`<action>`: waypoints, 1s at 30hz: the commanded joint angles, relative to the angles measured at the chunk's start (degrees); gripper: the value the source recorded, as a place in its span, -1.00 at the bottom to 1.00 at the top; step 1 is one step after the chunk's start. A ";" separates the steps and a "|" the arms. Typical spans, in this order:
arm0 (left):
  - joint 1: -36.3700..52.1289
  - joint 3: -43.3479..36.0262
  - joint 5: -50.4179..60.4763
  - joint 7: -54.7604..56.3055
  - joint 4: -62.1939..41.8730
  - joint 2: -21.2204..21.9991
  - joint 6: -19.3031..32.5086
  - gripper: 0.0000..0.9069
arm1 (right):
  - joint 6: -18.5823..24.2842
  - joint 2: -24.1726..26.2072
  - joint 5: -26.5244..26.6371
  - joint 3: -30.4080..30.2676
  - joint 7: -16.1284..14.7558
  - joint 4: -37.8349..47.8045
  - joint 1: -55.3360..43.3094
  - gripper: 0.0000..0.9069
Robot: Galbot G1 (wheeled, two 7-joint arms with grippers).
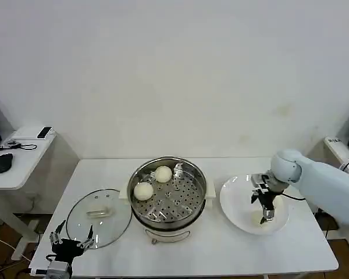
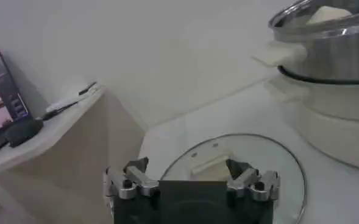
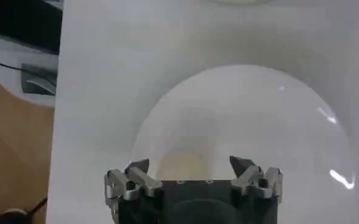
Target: Take steamed baozi put them in steamer then cover it.
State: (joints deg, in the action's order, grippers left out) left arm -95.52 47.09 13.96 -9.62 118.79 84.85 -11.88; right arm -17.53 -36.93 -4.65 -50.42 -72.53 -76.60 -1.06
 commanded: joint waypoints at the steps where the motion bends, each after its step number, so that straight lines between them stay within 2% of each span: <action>1: -0.01 -0.04 0.13 0.04 -0.61 -0.04 0.04 1.00 | 0.35 -0.16 -1.46 1.22 0.21 1.64 2.63 1.00; 13: -0.14 -0.07 0.27 0.04 -0.68 -0.03 0.07 1.00 | 0.48 -1.05 -1.63 2.65 1.27 3.61 4.10 1.00; 15: -0.19 0.00 0.18 0.18 -0.76 -0.05 0.11 1.00 | 0.24 -1.13 -1.08 2.68 2.26 3.89 4.32 1.00; 28: -0.48 -0.02 0.31 0.34 -0.40 0.24 0.15 1.00 | -0.09 -1.77 -1.15 4.32 2.67 5.97 5.11 1.00; 29: -0.50 -0.03 0.33 0.34 -0.36 0.31 0.15 1.00 | -0.14 -1.74 -1.10 4.32 2.63 5.97 5.13 0.82; 30: -0.53 -0.04 0.33 0.35 -0.33 0.33 0.15 1.00 | -0.24 -1.76 -1.00 4.33 2.61 6.00 5.15 0.76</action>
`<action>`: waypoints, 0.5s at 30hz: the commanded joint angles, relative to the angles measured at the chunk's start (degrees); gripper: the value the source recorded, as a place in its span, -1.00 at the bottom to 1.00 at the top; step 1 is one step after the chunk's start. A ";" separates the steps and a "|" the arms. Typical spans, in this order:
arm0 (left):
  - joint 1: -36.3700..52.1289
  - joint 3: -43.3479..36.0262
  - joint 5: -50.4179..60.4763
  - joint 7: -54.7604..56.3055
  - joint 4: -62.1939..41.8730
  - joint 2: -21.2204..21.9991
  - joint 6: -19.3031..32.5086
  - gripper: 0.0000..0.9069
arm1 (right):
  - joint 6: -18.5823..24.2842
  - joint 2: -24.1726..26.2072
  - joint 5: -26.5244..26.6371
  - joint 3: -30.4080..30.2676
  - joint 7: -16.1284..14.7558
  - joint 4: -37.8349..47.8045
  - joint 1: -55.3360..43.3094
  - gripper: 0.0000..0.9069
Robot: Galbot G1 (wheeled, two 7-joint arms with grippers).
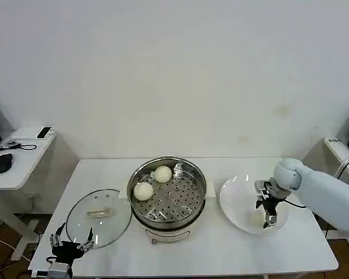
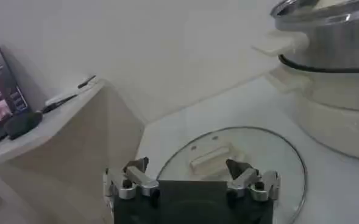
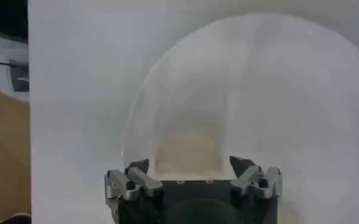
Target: Take steamed baozi put them in steamer then cover it.
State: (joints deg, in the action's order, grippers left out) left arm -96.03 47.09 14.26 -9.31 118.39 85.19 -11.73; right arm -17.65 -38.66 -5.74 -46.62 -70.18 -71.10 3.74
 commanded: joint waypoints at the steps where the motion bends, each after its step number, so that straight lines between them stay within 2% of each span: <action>1: -0.09 -0.05 0.08 0.08 0.09 0.01 0.00 1.00 | -0.18 -0.08 0.10 0.57 0.27 0.59 0.37 0.67; 4: -0.18 -0.06 -0.03 0.43 0.19 0.05 0.06 1.00 | -0.28 -0.10 0.37 0.42 0.35 0.66 0.25 0.49; 15: -0.05 -0.04 -0.22 0.62 0.22 0.13 0.06 1.00 | -0.64 0.43 0.99 0.46 0.47 0.16 0.25 0.44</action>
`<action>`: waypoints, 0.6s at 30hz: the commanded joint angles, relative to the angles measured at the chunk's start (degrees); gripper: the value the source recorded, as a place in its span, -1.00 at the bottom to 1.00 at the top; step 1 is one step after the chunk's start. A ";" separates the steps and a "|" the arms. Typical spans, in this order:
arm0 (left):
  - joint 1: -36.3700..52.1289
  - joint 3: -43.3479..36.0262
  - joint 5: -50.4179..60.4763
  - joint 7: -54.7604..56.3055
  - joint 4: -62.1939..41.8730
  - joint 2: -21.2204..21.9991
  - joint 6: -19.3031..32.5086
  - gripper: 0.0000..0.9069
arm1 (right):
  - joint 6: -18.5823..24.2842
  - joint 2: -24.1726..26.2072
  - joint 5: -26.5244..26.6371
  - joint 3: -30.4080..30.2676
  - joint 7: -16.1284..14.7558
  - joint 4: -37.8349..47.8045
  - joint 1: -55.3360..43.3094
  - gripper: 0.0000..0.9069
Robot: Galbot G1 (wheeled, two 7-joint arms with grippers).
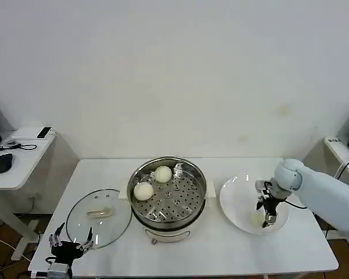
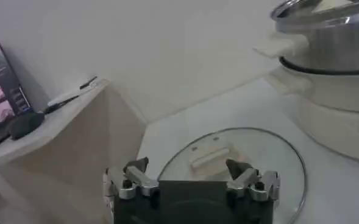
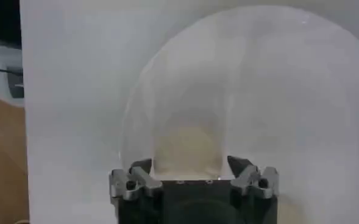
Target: Take steamed baozi put them in steamer then cover it.
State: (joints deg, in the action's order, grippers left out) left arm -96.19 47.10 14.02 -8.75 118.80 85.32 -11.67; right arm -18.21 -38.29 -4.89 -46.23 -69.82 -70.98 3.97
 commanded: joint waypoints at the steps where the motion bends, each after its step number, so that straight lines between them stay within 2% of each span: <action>1: 0.13 -0.11 0.02 0.05 -0.25 0.00 -0.01 1.00 | -0.07 0.06 0.13 0.13 0.09 0.03 0.03 0.42; 11: 0.07 -0.20 0.09 -0.09 -0.12 -0.09 -0.02 1.00 | -0.33 0.27 0.71 1.14 0.06 -0.49 -0.27 0.42; 16: 0.30 -0.42 0.14 -0.18 -0.35 -0.15 -0.02 1.00 | -0.67 1.39 2.60 0.53 -0.47 -2.13 -5.05 0.42; 18: 0.50 -0.53 0.12 -0.24 -0.38 -0.14 -0.05 1.00 | -0.79 1.67 3.98 -0.34 -0.77 -3.39 -10.14 0.42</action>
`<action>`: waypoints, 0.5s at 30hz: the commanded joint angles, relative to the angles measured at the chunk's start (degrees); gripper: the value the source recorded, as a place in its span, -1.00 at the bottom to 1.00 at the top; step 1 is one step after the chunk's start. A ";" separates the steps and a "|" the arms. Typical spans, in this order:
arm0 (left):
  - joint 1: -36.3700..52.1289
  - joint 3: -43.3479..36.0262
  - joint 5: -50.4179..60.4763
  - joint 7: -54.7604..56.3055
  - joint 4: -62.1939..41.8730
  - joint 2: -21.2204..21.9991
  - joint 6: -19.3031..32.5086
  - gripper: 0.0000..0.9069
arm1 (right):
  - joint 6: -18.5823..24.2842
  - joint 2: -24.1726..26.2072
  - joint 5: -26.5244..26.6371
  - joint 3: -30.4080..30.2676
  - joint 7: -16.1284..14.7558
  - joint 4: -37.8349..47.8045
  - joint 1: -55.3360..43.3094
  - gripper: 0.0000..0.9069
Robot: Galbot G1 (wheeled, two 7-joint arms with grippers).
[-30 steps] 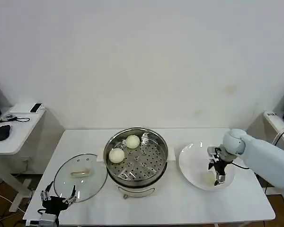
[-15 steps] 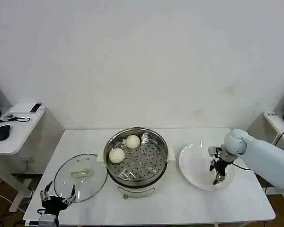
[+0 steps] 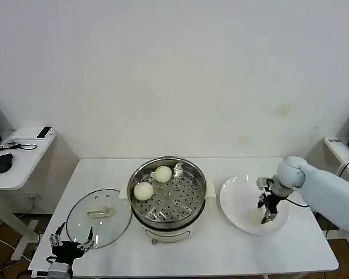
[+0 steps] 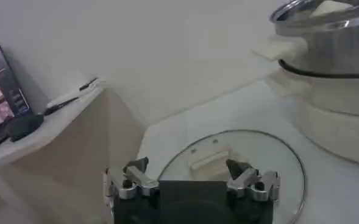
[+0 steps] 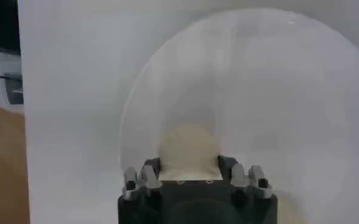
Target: Take steamed baozi put them in steamer then cover it.
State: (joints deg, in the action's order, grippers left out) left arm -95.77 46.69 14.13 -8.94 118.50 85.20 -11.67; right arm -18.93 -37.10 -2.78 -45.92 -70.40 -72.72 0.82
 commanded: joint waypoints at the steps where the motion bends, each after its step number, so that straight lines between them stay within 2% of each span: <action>1: 0.18 -0.18 0.01 -0.11 -0.09 -0.03 -0.05 1.00 | -0.26 0.41 3.64 -1.25 -0.53 -2.57 -9.90 0.42; 5: 0.52 -0.23 -0.05 -0.21 -0.05 -0.18 -0.08 1.00 | -1.09 -1.86 7.69 -3.93 -1.32 -3.83 -17.87 0.42; 8: 0.58 -0.16 -0.04 -0.16 0.12 -0.22 -0.09 1.00 | -1.61 -5.84 10.33 -6.24 -1.82 -3.15 -24.15 0.42; 15: -0.24 -0.22 0.10 0.32 1.67 0.82 -0.09 1.00 | -1.20 -15.58 13.77 -5.39 -3.15 1.16 -31.82 0.42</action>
State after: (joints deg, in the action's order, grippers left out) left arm -95.86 46.54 14.20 -8.72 119.63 85.77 -11.72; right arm -20.06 -45.24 6.64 -49.92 -72.99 -73.05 -20.37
